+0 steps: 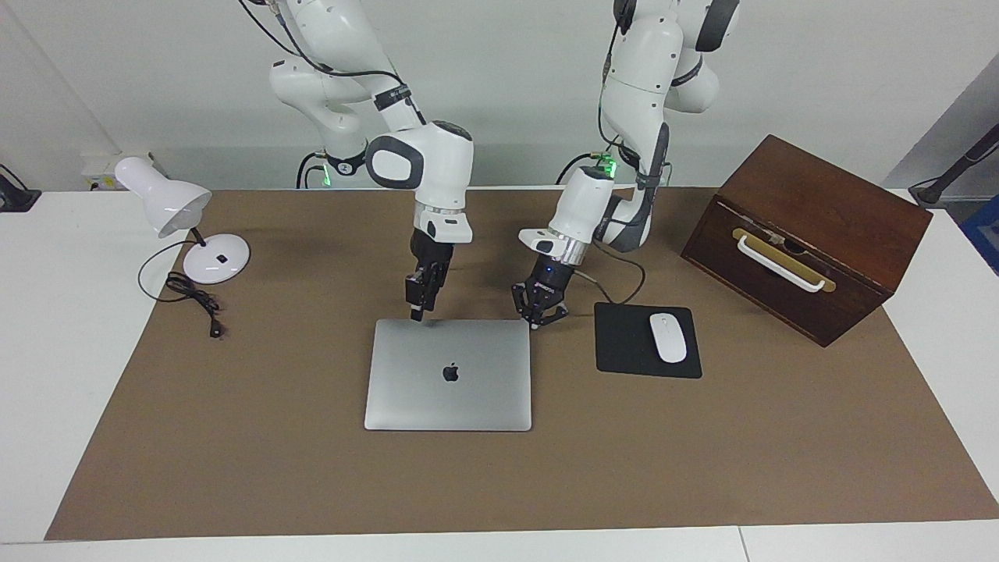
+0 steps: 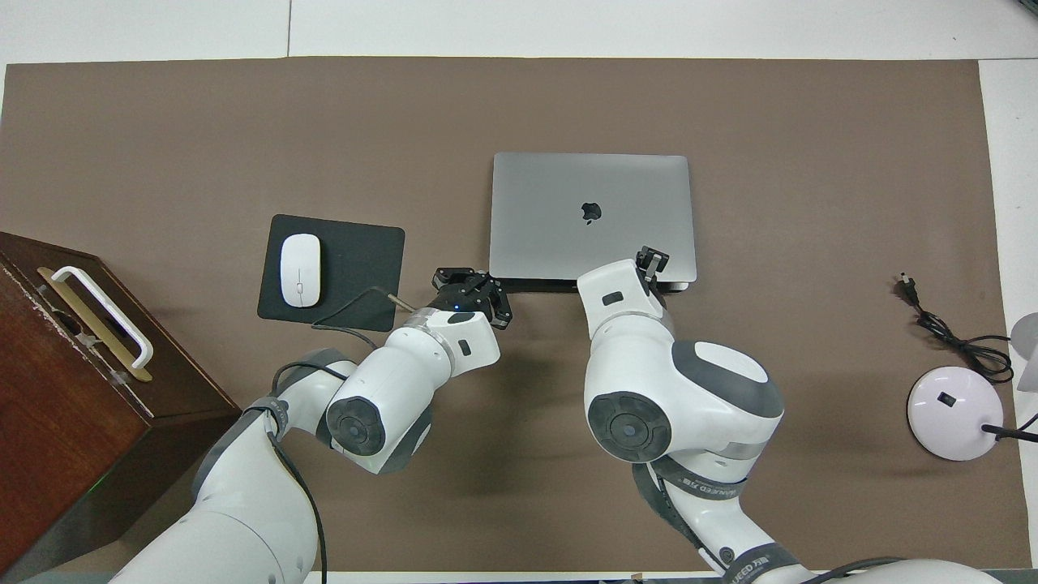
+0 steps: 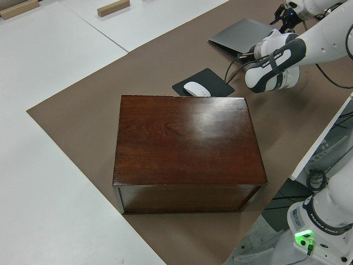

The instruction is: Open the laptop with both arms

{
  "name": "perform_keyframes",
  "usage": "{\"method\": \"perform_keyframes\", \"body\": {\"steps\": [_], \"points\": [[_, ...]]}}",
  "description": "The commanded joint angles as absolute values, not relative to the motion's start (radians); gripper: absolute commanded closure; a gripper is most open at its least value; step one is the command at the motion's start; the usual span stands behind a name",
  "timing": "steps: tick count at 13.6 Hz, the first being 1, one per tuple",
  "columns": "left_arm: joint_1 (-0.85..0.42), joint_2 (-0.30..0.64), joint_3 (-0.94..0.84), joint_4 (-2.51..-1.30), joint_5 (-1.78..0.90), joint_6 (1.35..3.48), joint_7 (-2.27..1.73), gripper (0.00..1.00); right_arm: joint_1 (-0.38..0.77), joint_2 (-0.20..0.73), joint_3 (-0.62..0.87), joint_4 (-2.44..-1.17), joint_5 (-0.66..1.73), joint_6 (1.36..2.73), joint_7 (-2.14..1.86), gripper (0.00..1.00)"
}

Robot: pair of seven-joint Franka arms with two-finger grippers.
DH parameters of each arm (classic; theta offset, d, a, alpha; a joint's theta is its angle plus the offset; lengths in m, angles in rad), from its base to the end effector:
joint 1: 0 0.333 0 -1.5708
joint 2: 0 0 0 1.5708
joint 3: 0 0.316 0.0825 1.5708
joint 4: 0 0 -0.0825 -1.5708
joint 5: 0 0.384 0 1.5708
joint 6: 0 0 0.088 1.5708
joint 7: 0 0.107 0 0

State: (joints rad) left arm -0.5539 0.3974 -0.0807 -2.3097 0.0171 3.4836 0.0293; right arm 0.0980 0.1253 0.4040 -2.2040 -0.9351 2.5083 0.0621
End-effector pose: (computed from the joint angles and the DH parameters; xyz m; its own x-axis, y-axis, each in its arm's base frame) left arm 0.4609 -0.3400 0.2649 0.5619 -0.4373 0.7021 -0.6168 -0.7871 0.0034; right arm 0.4893 0.2730 0.3460 0.4030 0.9151 0.0146 0.7550 -0.3414 0.5599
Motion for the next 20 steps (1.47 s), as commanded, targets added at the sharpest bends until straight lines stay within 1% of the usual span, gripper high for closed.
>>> {"method": "perform_keyframes", "body": {"steps": [1,9,20], "points": [[-0.543,0.417,-0.084,-2.29,0.035,3.504,0.029,1.0,0.097,0.129,0.403,-2.209,-0.963,2.531,0.106,0.49],[-0.552,0.439,-0.089,-2.287,0.034,3.505,0.029,1.0,0.097,0.129,0.403,-2.209,-0.963,2.531,0.106,0.48],[-0.549,0.442,-0.103,-2.286,0.035,3.505,0.029,1.0,0.097,0.141,0.402,-2.207,-0.963,2.543,0.107,0.48]]}}
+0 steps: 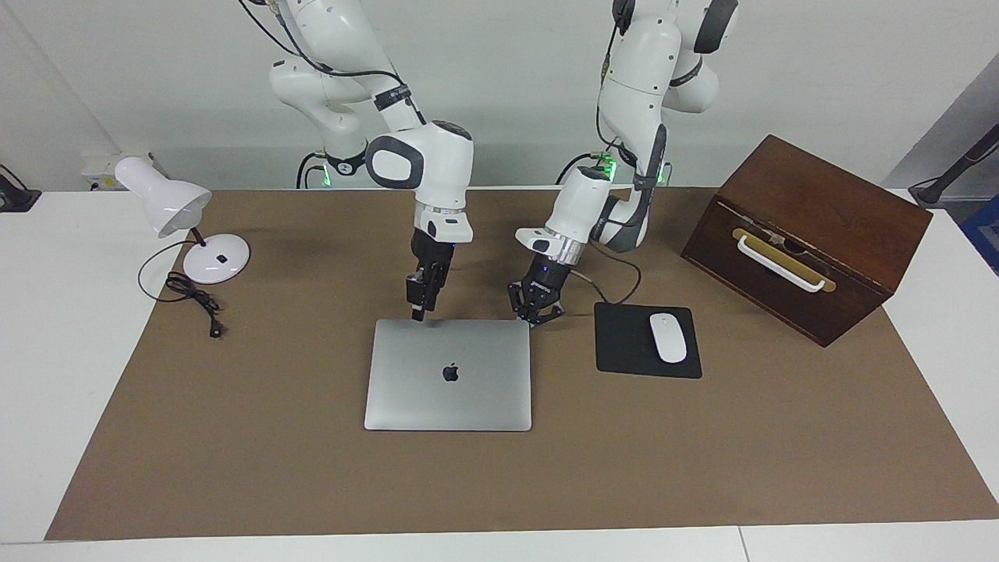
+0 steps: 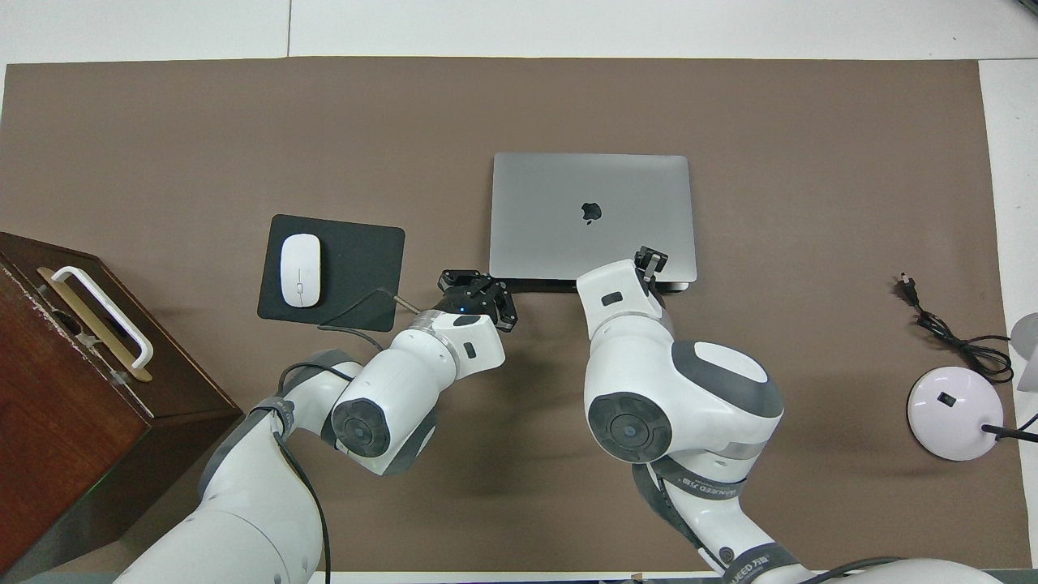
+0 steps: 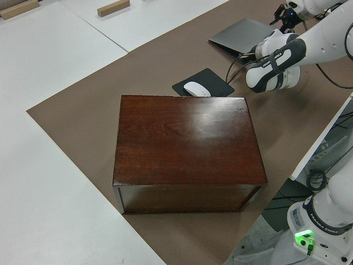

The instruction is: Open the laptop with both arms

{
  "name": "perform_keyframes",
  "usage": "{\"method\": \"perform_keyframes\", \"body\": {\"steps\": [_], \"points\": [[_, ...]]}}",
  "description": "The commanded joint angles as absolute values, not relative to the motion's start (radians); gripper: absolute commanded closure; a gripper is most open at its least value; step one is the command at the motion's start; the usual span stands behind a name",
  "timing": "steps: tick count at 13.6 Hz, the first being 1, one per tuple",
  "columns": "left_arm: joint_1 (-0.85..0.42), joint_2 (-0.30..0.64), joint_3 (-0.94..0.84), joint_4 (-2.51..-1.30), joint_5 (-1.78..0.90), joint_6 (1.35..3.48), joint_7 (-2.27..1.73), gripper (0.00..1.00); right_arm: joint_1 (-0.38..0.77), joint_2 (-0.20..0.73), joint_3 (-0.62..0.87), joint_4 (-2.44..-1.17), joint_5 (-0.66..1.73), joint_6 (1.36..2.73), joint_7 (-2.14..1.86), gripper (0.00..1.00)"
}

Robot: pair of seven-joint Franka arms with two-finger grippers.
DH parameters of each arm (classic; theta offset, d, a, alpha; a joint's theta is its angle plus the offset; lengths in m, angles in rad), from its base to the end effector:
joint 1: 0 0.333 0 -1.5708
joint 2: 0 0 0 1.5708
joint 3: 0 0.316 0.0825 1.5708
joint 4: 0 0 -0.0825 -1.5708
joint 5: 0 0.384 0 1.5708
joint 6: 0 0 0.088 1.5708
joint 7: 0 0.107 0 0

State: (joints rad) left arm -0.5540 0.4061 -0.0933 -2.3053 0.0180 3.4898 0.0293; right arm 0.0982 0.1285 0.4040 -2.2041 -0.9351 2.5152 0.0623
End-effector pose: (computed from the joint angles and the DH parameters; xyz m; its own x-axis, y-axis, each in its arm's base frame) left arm 0.4574 -0.3463 0.2627 0.5575 -0.4402 0.7039 -0.6264 -0.7795 0.0086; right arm 0.4892 0.2739 0.3448 0.3994 0.9166 0.0188 0.7570 -0.3413 0.5572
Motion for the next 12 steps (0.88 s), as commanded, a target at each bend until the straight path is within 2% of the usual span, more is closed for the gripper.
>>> {"method": "perform_keyframes", "body": {"steps": [1,12], "points": [[-0.549,0.442,-0.101,-2.286,0.037,3.505,0.029,1.0,0.097,0.141,0.403,-2.207,-0.963,2.543,0.107,0.48],[-0.548,0.443,-0.101,-2.279,0.038,3.505,0.029,1.0,0.097,0.202,0.449,-2.198,-0.966,2.58,0.183,0.47]]}}
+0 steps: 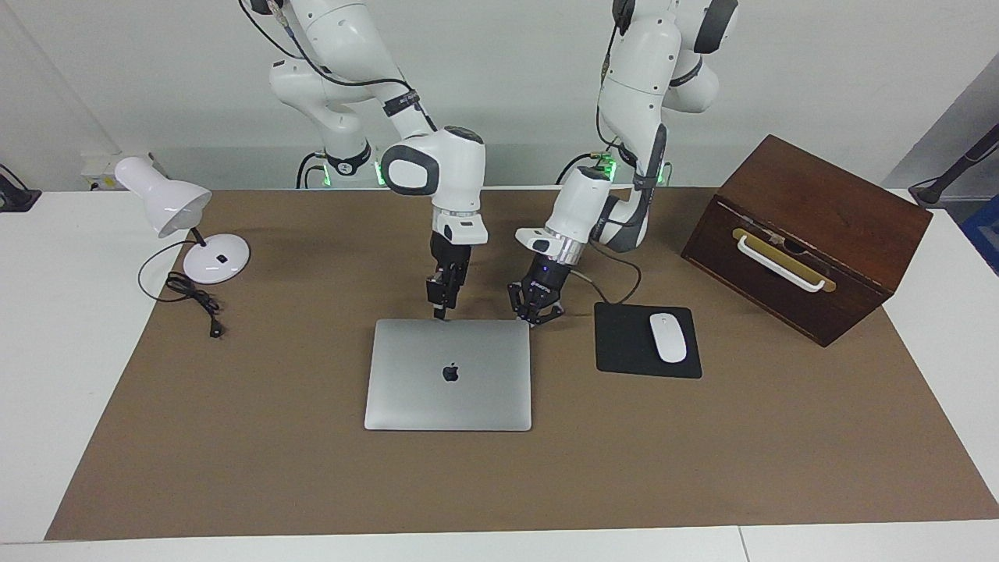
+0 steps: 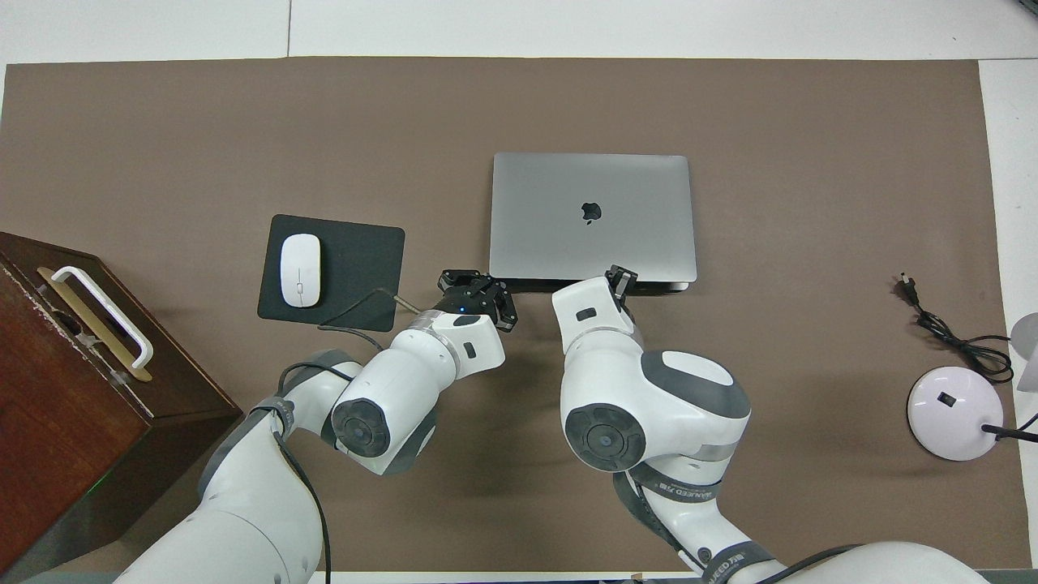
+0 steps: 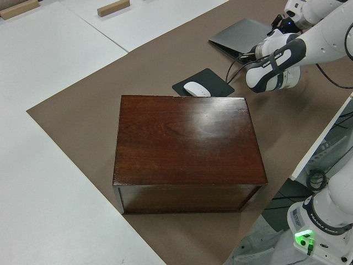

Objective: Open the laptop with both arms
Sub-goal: 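Lift the laptop lid edge upward with the right gripper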

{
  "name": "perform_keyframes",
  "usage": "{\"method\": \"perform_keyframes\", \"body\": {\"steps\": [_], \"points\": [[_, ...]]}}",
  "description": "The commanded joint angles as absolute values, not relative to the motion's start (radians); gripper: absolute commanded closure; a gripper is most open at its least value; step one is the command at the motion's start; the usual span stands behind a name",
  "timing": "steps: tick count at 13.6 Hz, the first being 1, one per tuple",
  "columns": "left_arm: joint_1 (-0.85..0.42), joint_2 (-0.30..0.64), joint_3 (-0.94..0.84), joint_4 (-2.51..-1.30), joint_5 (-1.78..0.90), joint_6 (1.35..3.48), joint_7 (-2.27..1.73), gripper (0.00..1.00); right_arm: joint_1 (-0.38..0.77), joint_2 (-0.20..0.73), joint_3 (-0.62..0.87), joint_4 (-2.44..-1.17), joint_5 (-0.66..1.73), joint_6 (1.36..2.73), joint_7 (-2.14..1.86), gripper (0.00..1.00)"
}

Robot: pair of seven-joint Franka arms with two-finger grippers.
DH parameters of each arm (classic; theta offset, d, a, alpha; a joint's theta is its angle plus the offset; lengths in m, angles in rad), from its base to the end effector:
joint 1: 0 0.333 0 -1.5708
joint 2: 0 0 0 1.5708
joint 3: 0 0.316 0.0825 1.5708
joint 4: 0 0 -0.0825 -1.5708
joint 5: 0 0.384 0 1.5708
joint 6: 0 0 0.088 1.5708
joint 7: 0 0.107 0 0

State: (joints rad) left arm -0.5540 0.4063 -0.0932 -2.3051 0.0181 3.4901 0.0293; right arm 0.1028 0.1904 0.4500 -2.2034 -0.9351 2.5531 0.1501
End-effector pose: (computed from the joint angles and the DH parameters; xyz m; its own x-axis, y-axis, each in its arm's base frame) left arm 0.4574 -0.3462 0.2627 0.5573 -0.4401 0.7041 -0.6264 -0.7795 0.0086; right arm 0.4744 0.3026 0.3181 0.4049 0.9114 0.0738 0.7746 -0.3848 0.5019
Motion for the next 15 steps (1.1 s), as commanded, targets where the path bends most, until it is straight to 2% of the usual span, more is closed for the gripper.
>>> {"method": "perform_keyframes", "body": {"steps": [1,15], "points": [[-0.548,0.443,-0.101,-2.278,0.037,3.505,0.029,1.0,0.097,0.204,0.449,-2.198,-0.966,2.583,0.183,0.47],[-0.545,0.448,-0.1,-2.275,0.06,3.505,0.032,1.0,0.074,0.255,0.439,-2.152,-1.167,2.641,0.175,0.46]]}}
